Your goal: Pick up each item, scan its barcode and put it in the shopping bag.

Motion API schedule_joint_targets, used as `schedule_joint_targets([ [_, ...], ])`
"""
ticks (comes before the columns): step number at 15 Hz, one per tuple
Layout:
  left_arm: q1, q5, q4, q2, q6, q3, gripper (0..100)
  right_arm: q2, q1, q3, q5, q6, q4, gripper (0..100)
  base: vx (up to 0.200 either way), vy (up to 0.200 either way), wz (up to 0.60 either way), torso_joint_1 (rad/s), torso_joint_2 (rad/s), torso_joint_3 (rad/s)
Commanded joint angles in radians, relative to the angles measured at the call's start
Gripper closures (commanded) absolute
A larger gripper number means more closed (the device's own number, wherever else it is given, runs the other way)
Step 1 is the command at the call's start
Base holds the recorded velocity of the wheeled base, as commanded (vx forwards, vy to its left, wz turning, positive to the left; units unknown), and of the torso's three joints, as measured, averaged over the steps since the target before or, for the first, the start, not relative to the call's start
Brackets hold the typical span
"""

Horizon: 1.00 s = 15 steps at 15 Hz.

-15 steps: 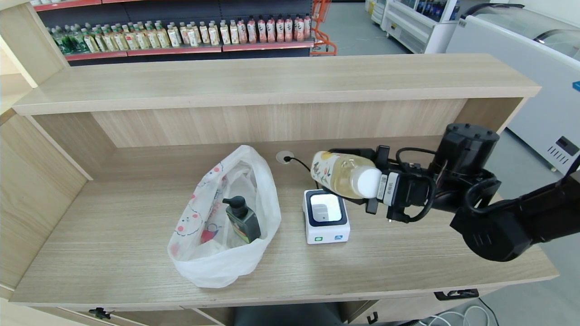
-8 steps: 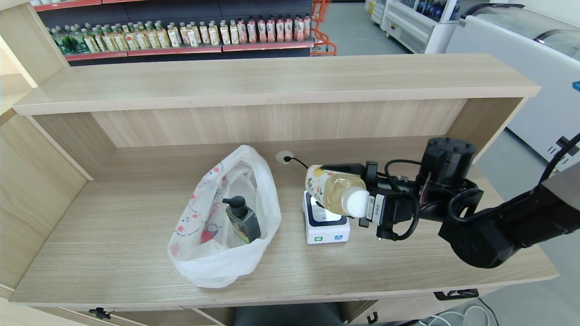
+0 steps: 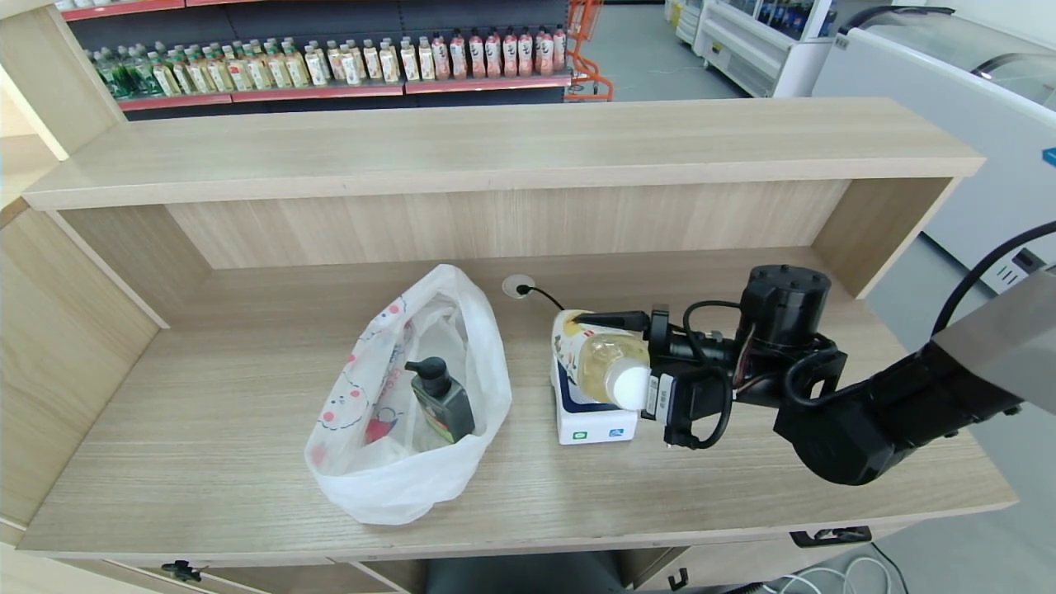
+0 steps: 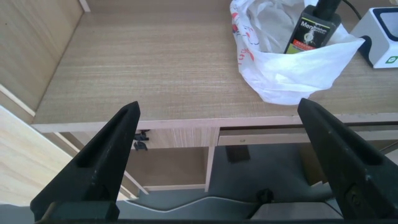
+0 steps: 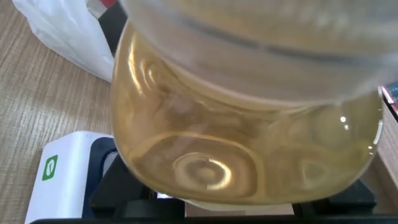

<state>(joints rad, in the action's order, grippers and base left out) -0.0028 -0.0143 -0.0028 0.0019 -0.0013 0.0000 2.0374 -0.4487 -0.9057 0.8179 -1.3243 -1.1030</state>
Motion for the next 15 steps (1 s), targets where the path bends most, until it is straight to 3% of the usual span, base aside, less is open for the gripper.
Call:
schedule_joint_targets([
  [1, 0.000, -0.001, 0.000, 0.000, 0.000, 0.000, 0, 0.018, 0.002, 0.004, -0.003, -0.007, 0.000, 100, 0.000, 0.000, 0.00, 0.000, 0.00, 0.000],
  [15, 0.000, 0.000, 0.000, 0.000, 0.000, 0.000, 0, 0.067, 0.036, 0.008, -0.003, -0.015, -0.006, 100, 0.000, 0.000, 0.00, 0.000, 0.00, 0.000],
])
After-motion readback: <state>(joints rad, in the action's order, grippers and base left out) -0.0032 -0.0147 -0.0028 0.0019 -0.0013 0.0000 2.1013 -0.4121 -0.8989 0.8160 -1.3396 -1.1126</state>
